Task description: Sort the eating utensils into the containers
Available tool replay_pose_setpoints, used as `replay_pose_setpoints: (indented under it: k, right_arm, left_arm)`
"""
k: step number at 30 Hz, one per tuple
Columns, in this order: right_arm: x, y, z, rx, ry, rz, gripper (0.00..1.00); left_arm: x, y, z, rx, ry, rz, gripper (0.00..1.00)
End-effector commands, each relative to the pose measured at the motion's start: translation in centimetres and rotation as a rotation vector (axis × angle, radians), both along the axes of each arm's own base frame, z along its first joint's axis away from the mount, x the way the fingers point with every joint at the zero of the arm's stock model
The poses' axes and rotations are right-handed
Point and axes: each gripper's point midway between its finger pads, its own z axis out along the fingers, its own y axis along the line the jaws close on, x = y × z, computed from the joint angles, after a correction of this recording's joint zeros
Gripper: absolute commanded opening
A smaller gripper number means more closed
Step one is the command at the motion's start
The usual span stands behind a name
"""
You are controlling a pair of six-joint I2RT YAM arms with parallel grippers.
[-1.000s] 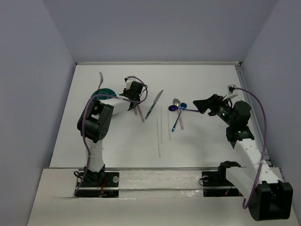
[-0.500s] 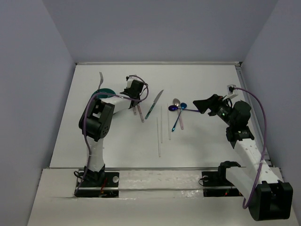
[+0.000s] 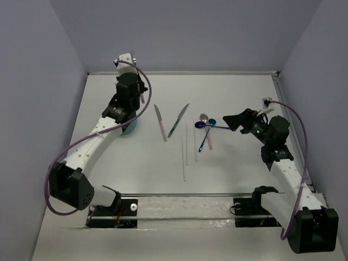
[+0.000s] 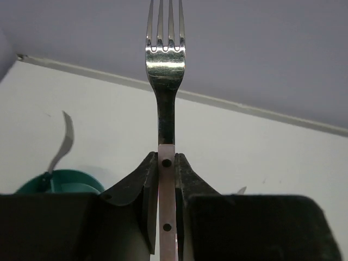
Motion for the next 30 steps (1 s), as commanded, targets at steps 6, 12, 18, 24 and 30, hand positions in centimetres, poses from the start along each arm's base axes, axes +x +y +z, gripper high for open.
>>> replay_pose_setpoints:
  k: [6, 12, 18, 24, 30]
  right_arm:
    - [-0.2, 0.3, 3.2, 0.014, -0.124, 0.02, 0.97]
    - [-0.2, 0.6, 2.9, 0.018, -0.115, 0.035, 0.97]
    - [-0.3, 0.7, 3.0, 0.02, -0.114, 0.043, 0.97]
    - [-0.7, 0.6, 3.6, 0.018, -0.134, 0.04, 0.97]
    - [-0.8, 0.6, 3.9, 0.018, -0.14, 0.043, 0.97]
  left_arm:
    - [-2.2, 17.3, 0.3, 0.089, -0.101, 0.429, 0.0]
    - [-1.5, 19.9, -0.7, 0.162, -0.111, 0.503, 0.0]
    - [0.2, 20.8, -1.8, 0.245, -0.109, 0.544, 0.0]
    - [2.0, 21.1, -4.1, 0.309, -0.076, 0.555, 0.0]
    - [3.1, 21.3, -7.6, 0.309, -0.037, 0.577, 0.0]
